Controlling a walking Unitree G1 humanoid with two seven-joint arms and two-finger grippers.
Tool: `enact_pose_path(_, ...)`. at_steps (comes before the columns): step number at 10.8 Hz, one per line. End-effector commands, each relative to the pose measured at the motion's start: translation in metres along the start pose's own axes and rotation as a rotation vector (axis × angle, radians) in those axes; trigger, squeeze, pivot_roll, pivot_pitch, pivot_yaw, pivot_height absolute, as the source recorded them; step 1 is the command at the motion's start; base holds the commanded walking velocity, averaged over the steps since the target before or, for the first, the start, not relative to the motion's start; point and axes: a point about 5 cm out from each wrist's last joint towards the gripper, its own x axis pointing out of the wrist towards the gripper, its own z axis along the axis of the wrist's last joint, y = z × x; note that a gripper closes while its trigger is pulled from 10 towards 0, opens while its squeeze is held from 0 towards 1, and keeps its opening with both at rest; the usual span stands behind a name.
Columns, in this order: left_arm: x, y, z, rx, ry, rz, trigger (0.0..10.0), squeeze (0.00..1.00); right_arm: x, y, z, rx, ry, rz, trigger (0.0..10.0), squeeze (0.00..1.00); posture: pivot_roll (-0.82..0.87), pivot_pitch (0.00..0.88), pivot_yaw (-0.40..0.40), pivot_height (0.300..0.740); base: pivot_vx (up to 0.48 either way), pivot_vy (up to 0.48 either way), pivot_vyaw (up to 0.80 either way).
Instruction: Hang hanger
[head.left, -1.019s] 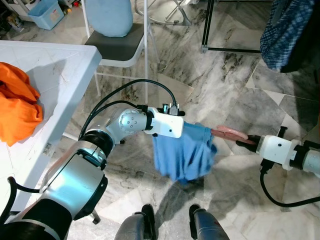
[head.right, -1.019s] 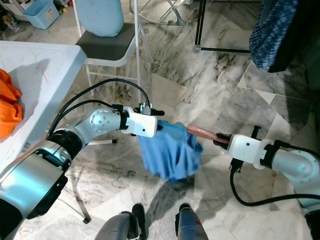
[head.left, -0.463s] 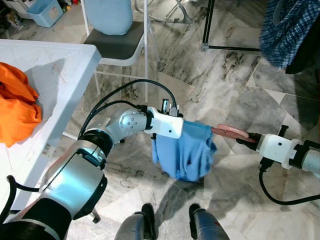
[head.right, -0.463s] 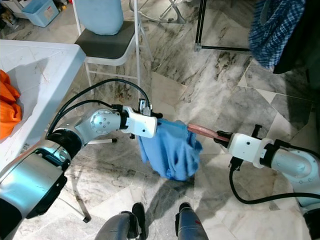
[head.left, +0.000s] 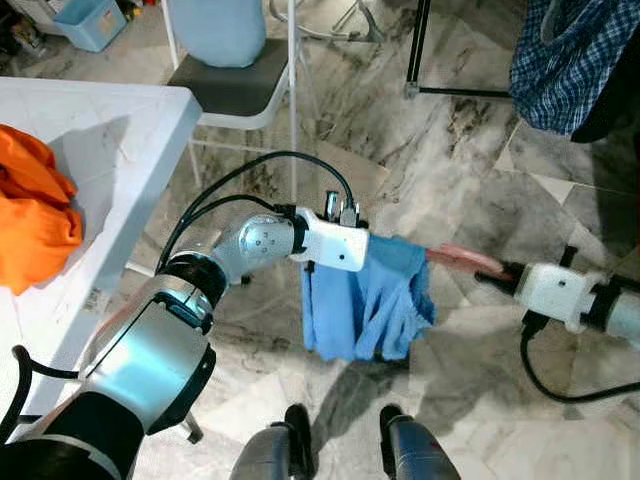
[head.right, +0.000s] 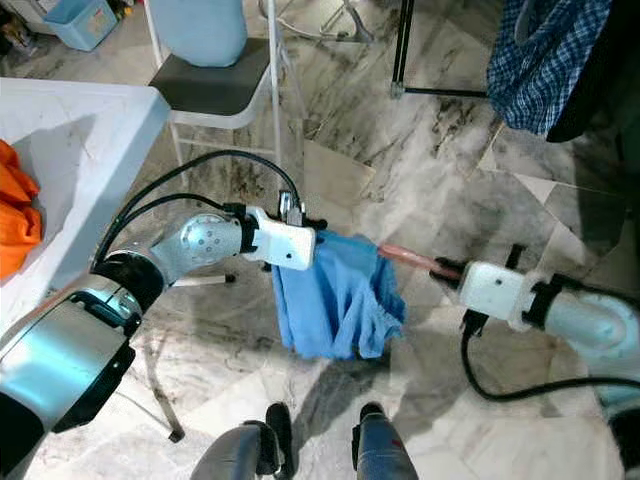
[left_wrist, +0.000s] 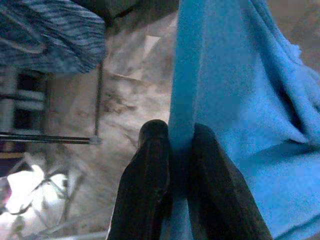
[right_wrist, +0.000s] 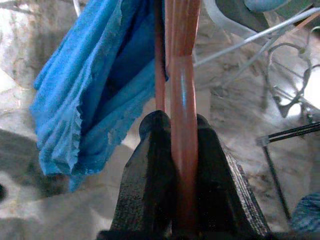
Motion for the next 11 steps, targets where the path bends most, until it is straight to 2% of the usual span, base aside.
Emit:
enact_pose_path(1, 0.005, 0.016, 0.018, 0.074, -0.092, 0.088, 0.0, 0.0, 0.005, -0.003, 0.005, -0.062, -0.023, -0.01, 10.0, 0.0, -0.23, 0.336, 0.185, 0.74, 0.0, 0.0, 0.0)
enact_pose_path(2, 0.004, 0.025, 0.02, 0.095, -0.095, 0.155, 0.0, 0.0, 0.006, -0.016, 0.009, -0.101, -0.026, -0.083, 10.0, 0.0, -0.23, 0.334, 0.186, 0.74, 0.0, 0.0, 0.0)
enact_pose_path(4, 0.003, 0.028, 0.019, 0.115, -0.086, 0.188, 0.0, 0.0, 0.009, -0.026, 0.012, -0.154, -0.031, -0.106, 10.0, 0.0, -0.23, 0.332, 0.187, 0.74, 0.0, 0.0, 0.0)
enact_pose_path(6, 0.005, 0.016, 0.017, 0.1, -0.082, 0.123, 0.0, 0.0, 0.012, -0.033, 0.015, -0.203, -0.042, -0.123, 10.0, 0.0, -0.23, 0.332, 0.187, 0.74, 0.0, 0.0, 0.0)
enact_pose_path(8, 0.006, -0.005, 0.011, 0.028, -0.074, 0.0, 0.0, 0.0, 0.014, -0.029, 0.015, -0.205, -0.051, -0.105, 10.0, 0.0, -0.24, 0.326, 0.184, 0.74, 0.0, 0.0, 0.0)
enact_pose_path(9, 0.006, -0.008, 0.01, 0.023, -0.074, -0.007, 0.0, 0.0, 0.013, -0.027, 0.014, -0.194, -0.053, -0.093, 10.0, 0.15, -0.23, 0.325, 0.181, 0.74, 0.0, 0.0, 0.0)
enact_pose_path(10, 0.001, -0.022, 0.002, -0.021, -0.057, -0.032, 0.0, 0.0, 0.01, -0.018, 0.005, -0.118, -0.032, -0.018, 10.0, 1.0, -0.23, 0.321, 0.167, 0.74, 0.0, 0.0, 0.0)
enact_pose_path(11, -0.005, -0.031, -0.007, -0.07, -0.029, -0.046, 0.0, 0.0, 0.008, -0.016, -0.002, -0.057, 0.011, -0.008, 10.0, 1.0, -0.23, 0.321, 0.158, 0.74, 0.0, 0.0, 0.0)
